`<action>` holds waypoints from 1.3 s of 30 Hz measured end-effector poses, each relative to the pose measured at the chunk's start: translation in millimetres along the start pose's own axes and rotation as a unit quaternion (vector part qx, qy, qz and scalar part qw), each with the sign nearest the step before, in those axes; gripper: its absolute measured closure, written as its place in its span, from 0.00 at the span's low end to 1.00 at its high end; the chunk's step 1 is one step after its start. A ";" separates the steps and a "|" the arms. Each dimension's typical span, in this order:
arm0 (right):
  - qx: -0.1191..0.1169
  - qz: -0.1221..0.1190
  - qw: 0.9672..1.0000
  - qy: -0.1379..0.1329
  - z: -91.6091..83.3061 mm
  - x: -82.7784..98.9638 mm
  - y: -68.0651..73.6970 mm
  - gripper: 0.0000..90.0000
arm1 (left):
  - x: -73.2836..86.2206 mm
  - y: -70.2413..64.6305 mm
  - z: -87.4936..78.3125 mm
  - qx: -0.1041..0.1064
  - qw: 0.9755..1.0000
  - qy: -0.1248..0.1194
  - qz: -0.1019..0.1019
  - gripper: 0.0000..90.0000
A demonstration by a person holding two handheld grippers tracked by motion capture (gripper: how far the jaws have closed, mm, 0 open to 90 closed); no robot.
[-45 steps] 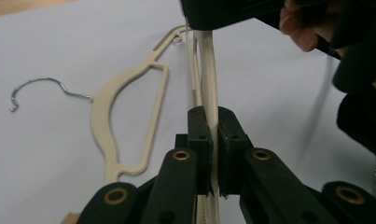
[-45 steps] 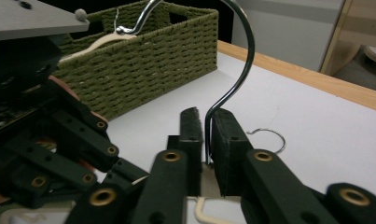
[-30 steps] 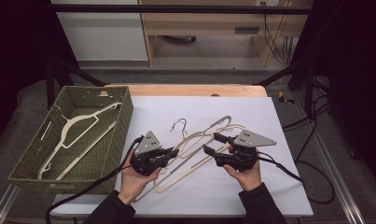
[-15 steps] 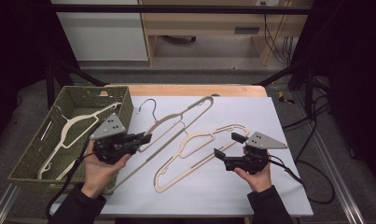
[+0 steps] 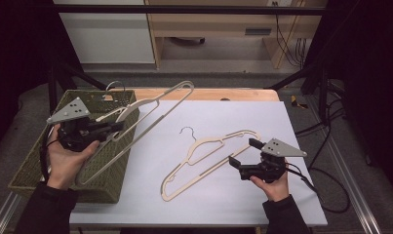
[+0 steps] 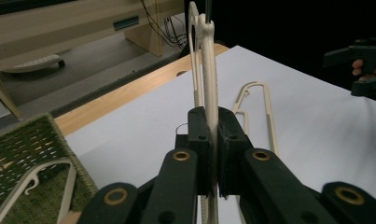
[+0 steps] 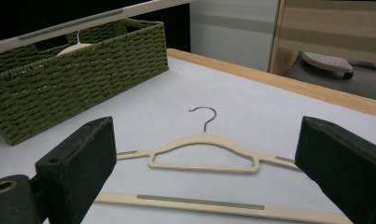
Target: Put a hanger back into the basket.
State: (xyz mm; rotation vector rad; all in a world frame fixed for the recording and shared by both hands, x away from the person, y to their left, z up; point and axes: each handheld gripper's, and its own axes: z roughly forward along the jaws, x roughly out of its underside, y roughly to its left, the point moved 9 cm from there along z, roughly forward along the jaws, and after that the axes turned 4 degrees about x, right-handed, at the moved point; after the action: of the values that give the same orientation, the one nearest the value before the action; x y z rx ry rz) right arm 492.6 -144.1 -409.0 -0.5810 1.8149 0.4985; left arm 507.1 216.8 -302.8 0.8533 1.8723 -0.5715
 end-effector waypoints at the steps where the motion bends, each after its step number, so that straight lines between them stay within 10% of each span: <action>1: 0.000 0.000 1.000 0.000 0.0 0.0 0.0 0.07 | 0.0 0.0 0.0 0.000 1.000 0.000 0.000 0.96; 14: 0.000 -0.003 1.000 0.001 0.0 0.2 -1.0 0.05 | 9.8 57.0 -22.1 -0.033 0.999 0.003 -0.019 0.96; 39: 0.002 -0.001 1.000 0.011 3.9 3.7 0.2 0.04 | 59.1 123.9 -53.4 -0.070 0.996 0.027 -0.041 0.96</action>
State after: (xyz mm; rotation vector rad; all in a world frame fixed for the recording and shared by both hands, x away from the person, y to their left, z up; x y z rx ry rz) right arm 494.4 -142.1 -413.7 -0.5873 1.8362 0.4877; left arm 553.8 352.4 -336.5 0.7082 1.9791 -0.4658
